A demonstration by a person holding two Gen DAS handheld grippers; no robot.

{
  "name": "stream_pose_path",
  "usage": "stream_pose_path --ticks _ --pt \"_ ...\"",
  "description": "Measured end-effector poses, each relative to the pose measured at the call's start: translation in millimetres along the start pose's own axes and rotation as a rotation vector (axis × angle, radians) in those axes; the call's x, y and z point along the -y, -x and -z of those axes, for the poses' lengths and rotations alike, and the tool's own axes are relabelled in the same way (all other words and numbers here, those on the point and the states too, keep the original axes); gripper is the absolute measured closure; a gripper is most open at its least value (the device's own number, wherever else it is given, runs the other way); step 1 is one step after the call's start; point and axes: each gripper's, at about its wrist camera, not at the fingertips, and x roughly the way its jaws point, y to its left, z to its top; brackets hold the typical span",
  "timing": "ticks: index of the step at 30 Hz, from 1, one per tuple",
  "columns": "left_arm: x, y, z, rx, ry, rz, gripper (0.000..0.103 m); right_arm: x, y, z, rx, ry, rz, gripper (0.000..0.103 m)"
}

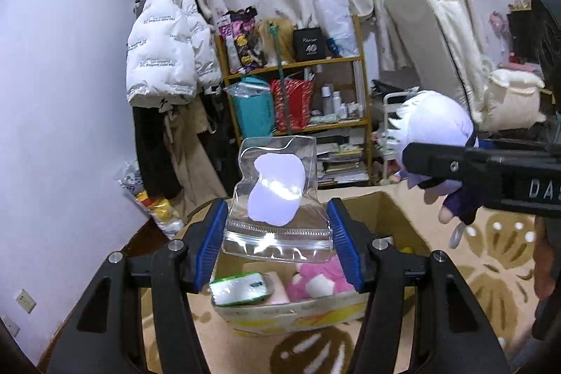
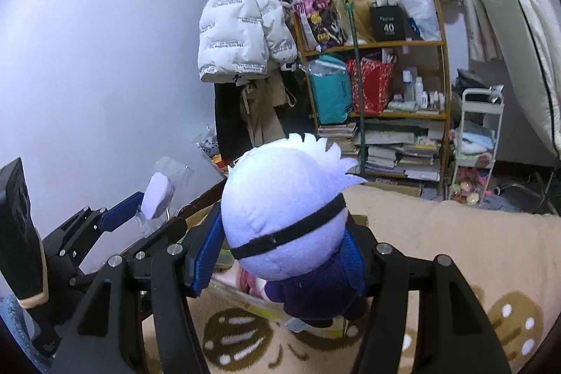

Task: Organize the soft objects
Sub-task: 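Lift the bag and doll over the box and release them inside with both tools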

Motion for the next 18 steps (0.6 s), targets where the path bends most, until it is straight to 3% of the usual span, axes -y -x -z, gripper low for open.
stream_pose_path --ticks 2,9,18 --pt "0 -11 5 0.005 0.001 -0.03 0.046 5 -14 0 -0.018 -0.011 -0.008 0.038" --pt "0 -43 19 -0.062 0.022 -0.011 0.046 15 -55 15 -0.095 -0.051 -0.014 0.037" --pt "3 -56 31 -0.085 0.011 -0.022 0.046 29 -83 32 -0.166 -0.143 -0.042 0.036"
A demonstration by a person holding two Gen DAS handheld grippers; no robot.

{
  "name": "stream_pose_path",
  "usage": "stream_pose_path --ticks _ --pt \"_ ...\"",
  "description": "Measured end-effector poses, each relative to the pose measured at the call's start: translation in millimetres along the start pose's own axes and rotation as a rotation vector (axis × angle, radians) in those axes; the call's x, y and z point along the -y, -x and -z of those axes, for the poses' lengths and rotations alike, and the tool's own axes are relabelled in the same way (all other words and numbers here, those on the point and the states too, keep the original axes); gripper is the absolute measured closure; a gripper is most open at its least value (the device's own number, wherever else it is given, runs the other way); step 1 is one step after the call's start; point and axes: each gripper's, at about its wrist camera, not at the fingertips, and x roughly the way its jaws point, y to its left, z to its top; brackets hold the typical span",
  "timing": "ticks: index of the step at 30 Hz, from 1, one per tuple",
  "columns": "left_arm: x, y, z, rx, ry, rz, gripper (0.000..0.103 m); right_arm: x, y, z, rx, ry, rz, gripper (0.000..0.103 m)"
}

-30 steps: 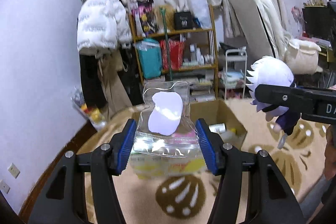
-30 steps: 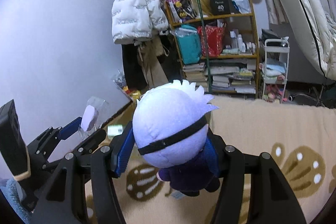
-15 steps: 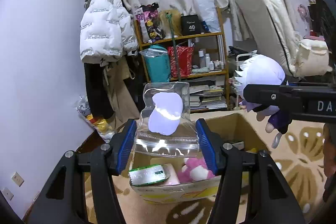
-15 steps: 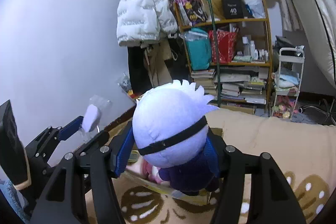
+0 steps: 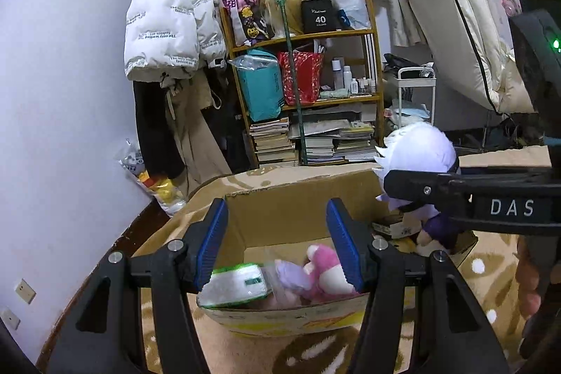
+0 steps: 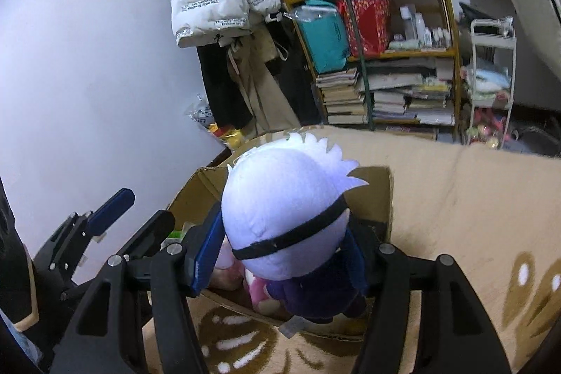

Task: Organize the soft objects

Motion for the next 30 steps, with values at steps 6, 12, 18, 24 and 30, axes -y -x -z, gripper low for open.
stream_pose_path --ticks 6,12,18,24,30 --pt "-4 0 3 -0.024 0.008 -0.013 0.045 6 4 3 -0.008 -0.033 -0.013 0.021" --pt "-7 6 1 -0.033 0.011 -0.005 0.036 0 24 -2 0.016 -0.005 0.008 0.009" --pt "-15 22 4 -0.046 0.019 -0.025 0.021 -8 37 -2 0.027 0.025 0.053 0.001" --pt "-24 48 -1 -0.048 0.028 -0.034 0.006 -20 60 1 0.047 0.081 0.069 0.0" --pt "-34 75 -4 -0.056 0.058 -0.032 0.003 -34 87 5 0.074 0.129 0.094 0.0"
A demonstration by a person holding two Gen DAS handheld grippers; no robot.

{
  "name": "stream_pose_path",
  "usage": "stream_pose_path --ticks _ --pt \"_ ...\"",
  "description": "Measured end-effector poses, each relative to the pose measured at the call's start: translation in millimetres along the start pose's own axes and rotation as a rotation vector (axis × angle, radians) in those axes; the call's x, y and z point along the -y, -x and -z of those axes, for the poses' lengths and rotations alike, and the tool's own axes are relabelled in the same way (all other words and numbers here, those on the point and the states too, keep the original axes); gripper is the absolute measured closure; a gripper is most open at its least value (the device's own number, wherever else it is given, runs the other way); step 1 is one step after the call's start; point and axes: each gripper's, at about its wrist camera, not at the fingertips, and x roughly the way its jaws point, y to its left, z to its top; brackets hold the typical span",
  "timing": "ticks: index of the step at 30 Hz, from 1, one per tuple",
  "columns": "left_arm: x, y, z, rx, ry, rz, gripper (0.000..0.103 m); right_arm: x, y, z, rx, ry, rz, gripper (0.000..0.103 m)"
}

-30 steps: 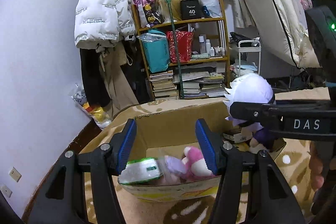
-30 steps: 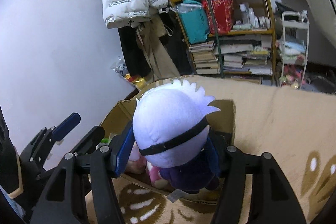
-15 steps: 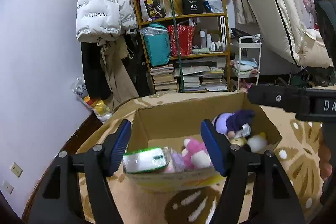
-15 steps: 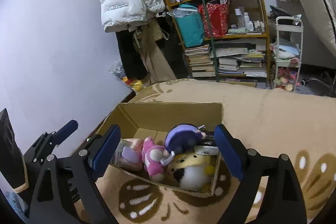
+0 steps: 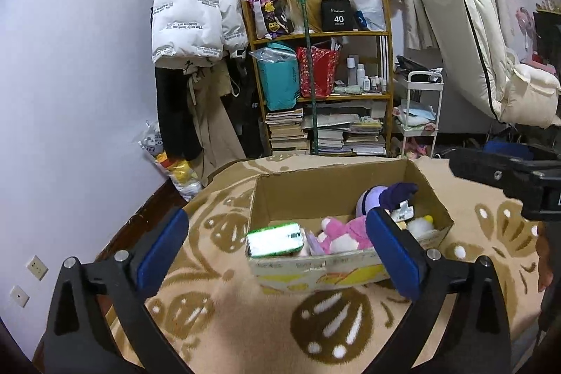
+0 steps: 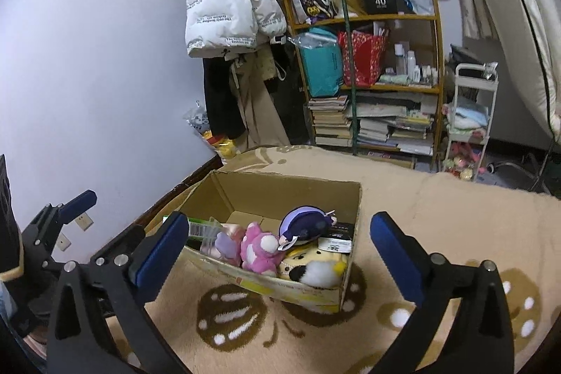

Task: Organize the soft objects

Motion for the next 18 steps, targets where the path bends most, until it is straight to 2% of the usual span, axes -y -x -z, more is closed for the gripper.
stream_pose_path --ticks 9,18 --pt "-10 54 6 0.041 -0.014 -0.027 0.003 -18 48 5 0.051 0.041 0.05 0.0" --pt "-13 88 12 0.084 -0.012 -0.027 0.002 -28 84 19 0.09 0.052 0.077 0.0"
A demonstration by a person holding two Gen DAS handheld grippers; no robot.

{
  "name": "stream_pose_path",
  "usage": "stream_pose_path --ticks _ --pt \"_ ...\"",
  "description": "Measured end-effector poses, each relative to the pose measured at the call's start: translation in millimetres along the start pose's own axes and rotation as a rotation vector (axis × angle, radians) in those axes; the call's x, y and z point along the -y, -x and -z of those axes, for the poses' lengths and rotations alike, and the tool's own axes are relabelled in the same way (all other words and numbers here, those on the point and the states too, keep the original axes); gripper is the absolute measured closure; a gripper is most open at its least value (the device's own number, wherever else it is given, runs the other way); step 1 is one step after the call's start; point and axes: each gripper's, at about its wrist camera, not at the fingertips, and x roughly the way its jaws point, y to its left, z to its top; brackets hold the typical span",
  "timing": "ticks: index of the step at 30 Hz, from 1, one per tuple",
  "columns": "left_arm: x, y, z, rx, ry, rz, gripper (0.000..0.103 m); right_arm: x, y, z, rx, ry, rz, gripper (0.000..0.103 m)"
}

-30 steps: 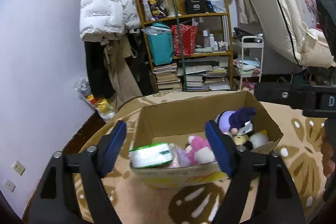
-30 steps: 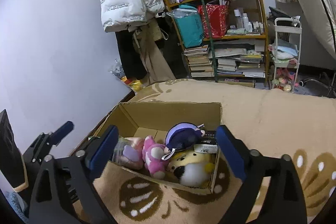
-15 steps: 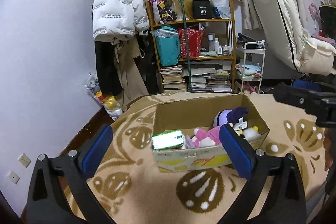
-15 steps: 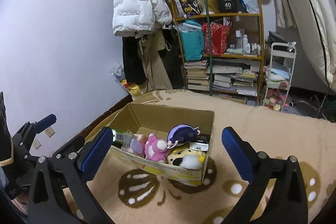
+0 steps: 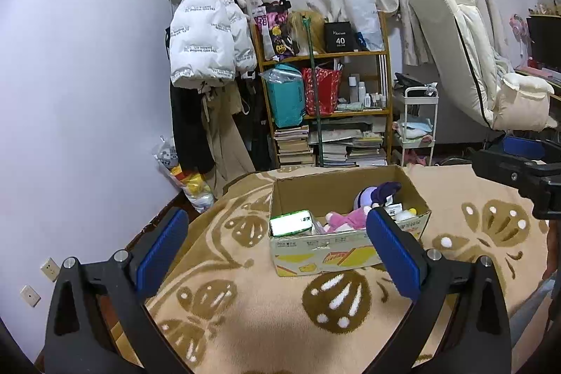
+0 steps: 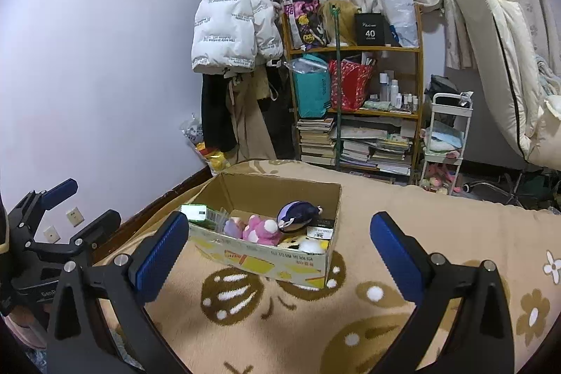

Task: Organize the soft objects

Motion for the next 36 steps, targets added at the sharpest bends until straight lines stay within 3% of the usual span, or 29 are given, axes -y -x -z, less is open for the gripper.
stream_pose_path --ticks 13,21,36 --pt "-7 -4 19 0.003 0.048 -0.003 0.002 11 4 20 0.032 -0.039 0.054 0.0" --pt "-10 -11 26 0.005 0.065 0.016 0.002 12 6 29 0.062 0.004 0.11 0.0" --pt "-9 -29 32 -0.047 0.082 0.02 0.002 16 -6 37 0.027 0.021 0.114 0.0"
